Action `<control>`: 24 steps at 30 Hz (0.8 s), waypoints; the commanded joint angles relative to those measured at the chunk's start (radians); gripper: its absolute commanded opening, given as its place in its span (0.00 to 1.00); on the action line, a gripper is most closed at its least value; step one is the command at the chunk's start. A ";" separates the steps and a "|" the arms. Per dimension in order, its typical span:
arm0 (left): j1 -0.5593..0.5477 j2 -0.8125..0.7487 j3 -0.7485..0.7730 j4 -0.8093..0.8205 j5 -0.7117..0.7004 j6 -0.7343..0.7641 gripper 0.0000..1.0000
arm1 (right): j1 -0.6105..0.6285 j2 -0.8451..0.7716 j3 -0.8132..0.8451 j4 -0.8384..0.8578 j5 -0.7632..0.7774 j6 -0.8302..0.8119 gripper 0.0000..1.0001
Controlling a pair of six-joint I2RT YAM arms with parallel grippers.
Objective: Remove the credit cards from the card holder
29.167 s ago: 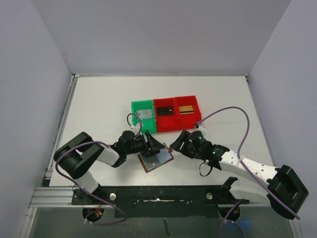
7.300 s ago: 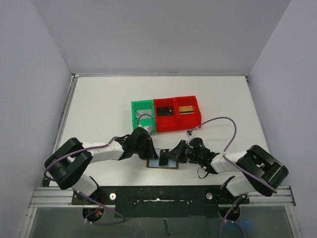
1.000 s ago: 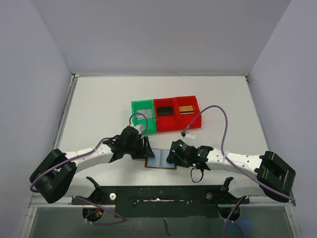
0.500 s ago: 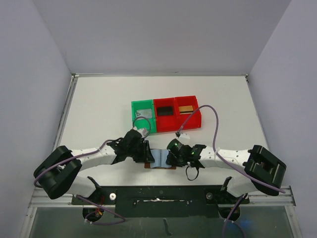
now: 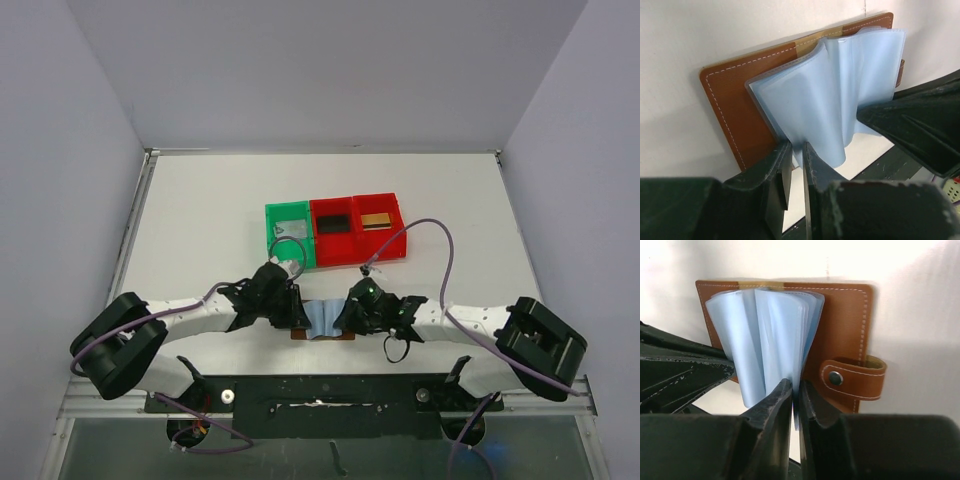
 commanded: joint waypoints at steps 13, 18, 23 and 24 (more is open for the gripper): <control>-0.006 -0.175 0.126 -0.320 -0.249 0.033 0.39 | -0.054 -0.229 0.137 -0.359 0.199 -0.089 0.69; 0.004 -0.279 0.193 -0.414 -0.330 0.055 0.49 | -0.089 -0.313 0.227 -0.482 0.339 -0.211 0.85; 0.011 -0.422 0.273 -0.518 -0.516 0.086 0.68 | -0.134 -0.439 0.285 -0.464 0.475 -0.403 0.98; 0.011 -0.450 0.293 -0.543 -0.569 0.094 0.72 | -0.136 -0.467 0.301 -0.453 0.503 -0.461 0.98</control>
